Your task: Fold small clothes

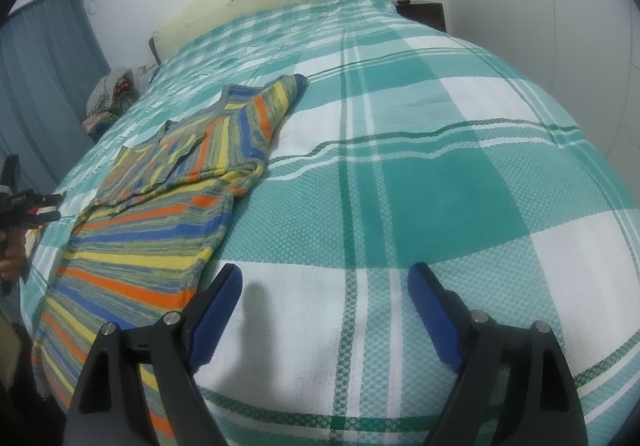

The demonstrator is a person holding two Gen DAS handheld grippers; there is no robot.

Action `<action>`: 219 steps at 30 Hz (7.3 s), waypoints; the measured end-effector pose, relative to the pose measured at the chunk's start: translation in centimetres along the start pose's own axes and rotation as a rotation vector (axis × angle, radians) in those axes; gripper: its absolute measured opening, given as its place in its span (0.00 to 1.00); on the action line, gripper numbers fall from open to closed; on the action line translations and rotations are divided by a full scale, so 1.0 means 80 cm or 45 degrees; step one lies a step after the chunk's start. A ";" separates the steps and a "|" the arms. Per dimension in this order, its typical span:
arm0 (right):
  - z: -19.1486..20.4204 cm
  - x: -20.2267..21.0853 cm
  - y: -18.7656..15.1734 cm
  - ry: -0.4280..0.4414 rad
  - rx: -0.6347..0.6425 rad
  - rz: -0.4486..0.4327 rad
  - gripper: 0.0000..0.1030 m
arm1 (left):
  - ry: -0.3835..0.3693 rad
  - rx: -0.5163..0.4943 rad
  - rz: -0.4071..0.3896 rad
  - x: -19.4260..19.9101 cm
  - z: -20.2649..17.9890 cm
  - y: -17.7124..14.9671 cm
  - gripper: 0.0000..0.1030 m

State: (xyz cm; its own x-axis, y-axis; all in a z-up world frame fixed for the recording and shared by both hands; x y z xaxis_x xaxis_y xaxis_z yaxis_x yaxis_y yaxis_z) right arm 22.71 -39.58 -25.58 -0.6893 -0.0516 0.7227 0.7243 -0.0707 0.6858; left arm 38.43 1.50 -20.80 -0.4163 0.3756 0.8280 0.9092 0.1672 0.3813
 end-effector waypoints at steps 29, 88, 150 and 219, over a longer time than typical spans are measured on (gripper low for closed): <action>0.012 -0.007 -0.004 -0.059 0.101 0.019 0.90 | 0.292 -0.145 -0.030 -0.056 0.022 0.005 0.62; -0.061 0.012 -0.010 -0.586 0.079 0.080 0.98 | 0.535 0.032 -0.321 0.001 0.136 -0.049 1.00; -0.047 -0.181 0.247 0.619 -0.765 -0.083 0.34 | -0.253 0.513 0.032 -0.082 -0.003 0.153 0.17; 0.270 -0.273 0.226 0.679 0.094 0.668 0.36 | -0.041 -0.690 -0.016 -0.067 -0.144 -0.139 0.83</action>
State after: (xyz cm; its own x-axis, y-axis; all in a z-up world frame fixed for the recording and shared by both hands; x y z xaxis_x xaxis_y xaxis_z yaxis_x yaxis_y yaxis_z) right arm 51.18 -18.19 -27.12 -0.1540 -0.5371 0.8293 0.9460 0.1621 0.2807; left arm 30.51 -12.88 -24.75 -0.4192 0.4060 0.8120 0.7679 -0.3187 0.5557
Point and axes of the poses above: each gripper's, at about its wrist camera, not at the fingertips, and x roughly against the way its jaws point, z to its left, y to its top, the point moved 10 cm from there along -x, roughly the way its jaws point, and after that the axes turned 12 degrees about x, right-handed, at the moved point
